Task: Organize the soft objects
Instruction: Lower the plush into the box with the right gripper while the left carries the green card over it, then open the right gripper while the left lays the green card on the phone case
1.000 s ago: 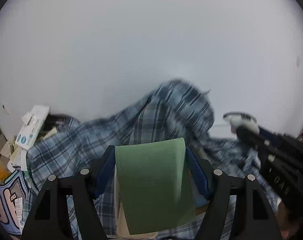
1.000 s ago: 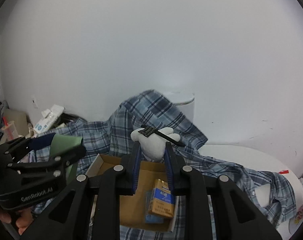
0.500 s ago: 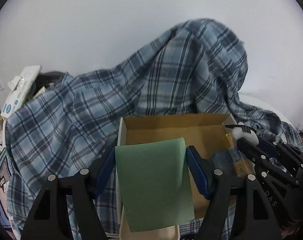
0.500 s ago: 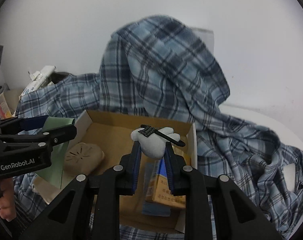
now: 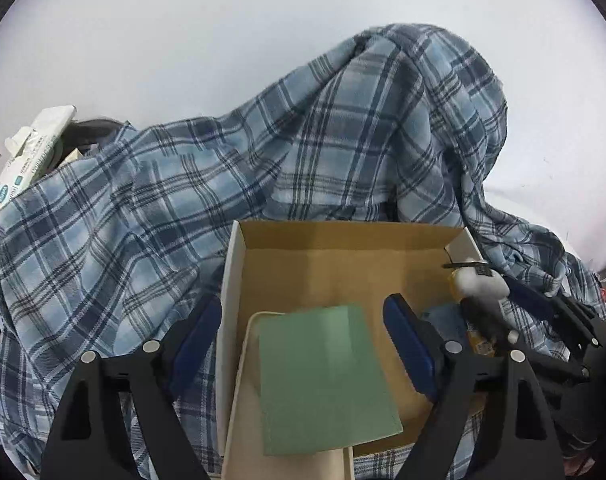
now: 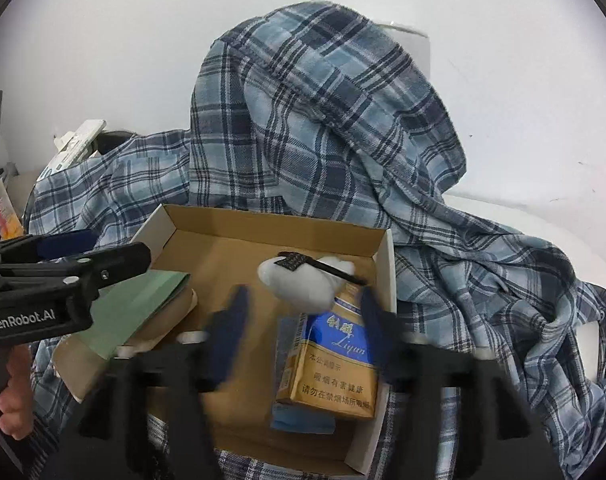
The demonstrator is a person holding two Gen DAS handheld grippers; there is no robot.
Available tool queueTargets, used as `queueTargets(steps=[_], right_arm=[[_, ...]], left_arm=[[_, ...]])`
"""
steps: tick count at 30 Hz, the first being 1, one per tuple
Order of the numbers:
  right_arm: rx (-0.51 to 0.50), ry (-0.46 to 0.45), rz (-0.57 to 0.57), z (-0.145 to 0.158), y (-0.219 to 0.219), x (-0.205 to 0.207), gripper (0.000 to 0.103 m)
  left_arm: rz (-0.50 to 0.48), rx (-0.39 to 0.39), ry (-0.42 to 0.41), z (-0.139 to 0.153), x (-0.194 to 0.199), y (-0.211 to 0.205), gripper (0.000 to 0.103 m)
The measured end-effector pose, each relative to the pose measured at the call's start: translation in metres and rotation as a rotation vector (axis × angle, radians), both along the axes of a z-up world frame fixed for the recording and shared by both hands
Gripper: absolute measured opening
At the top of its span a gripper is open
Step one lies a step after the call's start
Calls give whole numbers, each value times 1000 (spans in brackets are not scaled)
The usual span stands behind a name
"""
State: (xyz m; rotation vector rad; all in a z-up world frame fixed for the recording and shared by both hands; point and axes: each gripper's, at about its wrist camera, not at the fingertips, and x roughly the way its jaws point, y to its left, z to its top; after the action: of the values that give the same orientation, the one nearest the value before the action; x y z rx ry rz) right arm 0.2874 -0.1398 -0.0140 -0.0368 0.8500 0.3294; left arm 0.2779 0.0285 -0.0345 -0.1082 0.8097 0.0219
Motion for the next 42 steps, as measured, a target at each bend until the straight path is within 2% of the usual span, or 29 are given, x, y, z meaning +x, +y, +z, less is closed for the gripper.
queueTargets(steps=[4,8,13,18,21,22,23,26,28,30,33,42], right_arm=[[8,-24,-8,11,-2,-3,64],[20,-77,-16,37,-6,-12,64],[55,-157,-11,79,-13,-35,65],[103,-200,6,107,-19,-66,65],[100,-230,19,113,-18,-86,65],[99,-234,26,114,-18,-92,65],[98,-233,35,114,-18,-98,65],[97,-227,52,110,-18,-111,65],[97,-216,63,105,-17,-117,65],[96,-206,74,99,-16,-121,65],[89,-185,90,87,-13,-126,65],[71,-107,112,41,-3,-125,65]], left_arm=[[-5,18,-28,8,-5,-1,85],[-23,28,-110,30,-21,-5,85],[-52,47,-243,74,-59,-11,85],[-79,41,-342,103,-105,-11,85],[-100,47,-385,112,-131,-13,93],[-103,49,-401,113,-140,-13,101],[-103,47,-419,113,-149,-13,103],[-100,32,-466,110,-170,-10,103],[-85,39,-481,107,-179,-8,103],[-83,14,-485,101,-185,-2,103],[-87,-19,-486,88,-192,5,103],[-85,-7,-413,43,-191,17,103]])
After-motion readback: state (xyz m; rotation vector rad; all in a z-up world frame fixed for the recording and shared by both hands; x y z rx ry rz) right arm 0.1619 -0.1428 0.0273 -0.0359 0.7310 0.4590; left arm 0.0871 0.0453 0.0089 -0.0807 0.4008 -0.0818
